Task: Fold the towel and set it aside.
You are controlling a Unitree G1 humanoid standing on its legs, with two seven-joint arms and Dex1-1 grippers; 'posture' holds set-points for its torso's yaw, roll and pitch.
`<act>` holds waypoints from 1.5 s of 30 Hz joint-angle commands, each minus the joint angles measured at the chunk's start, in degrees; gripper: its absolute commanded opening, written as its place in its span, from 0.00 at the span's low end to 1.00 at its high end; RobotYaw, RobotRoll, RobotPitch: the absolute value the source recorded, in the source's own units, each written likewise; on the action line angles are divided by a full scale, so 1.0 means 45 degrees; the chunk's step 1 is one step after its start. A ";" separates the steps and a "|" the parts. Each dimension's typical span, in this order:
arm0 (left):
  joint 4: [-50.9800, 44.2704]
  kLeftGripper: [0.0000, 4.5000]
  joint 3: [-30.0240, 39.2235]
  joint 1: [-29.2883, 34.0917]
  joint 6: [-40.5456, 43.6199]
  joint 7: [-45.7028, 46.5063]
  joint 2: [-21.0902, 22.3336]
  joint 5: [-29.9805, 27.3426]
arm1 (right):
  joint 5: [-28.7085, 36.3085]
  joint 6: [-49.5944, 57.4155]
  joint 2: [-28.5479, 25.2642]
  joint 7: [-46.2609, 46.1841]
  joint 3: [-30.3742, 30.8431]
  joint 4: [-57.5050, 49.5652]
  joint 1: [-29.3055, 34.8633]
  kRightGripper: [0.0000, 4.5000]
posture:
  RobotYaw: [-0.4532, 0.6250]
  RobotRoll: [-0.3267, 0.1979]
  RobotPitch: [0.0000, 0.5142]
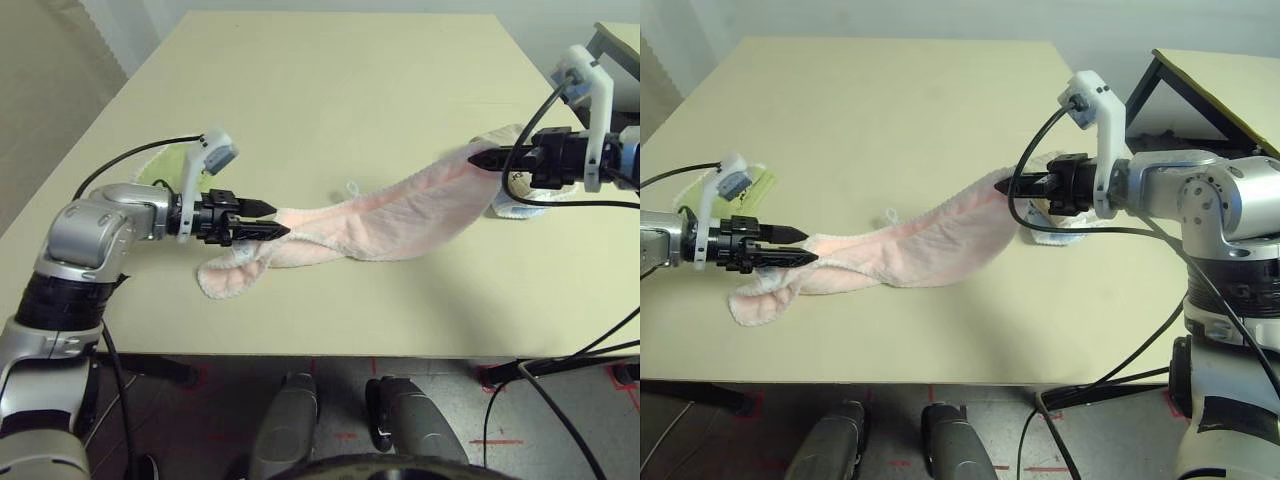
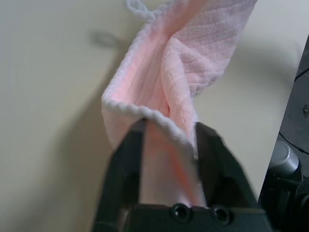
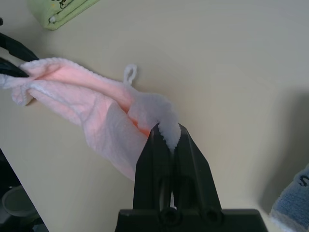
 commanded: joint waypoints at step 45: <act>1.3022 0.01 -0.2461 -0.8620 -0.8134 -0.6183 0.2753 0.3508 | -0.3383 -0.1165 -0.2487 0.8376 0.2667 0.3447 -0.4001 0.00 | 0.44 0.62 0.23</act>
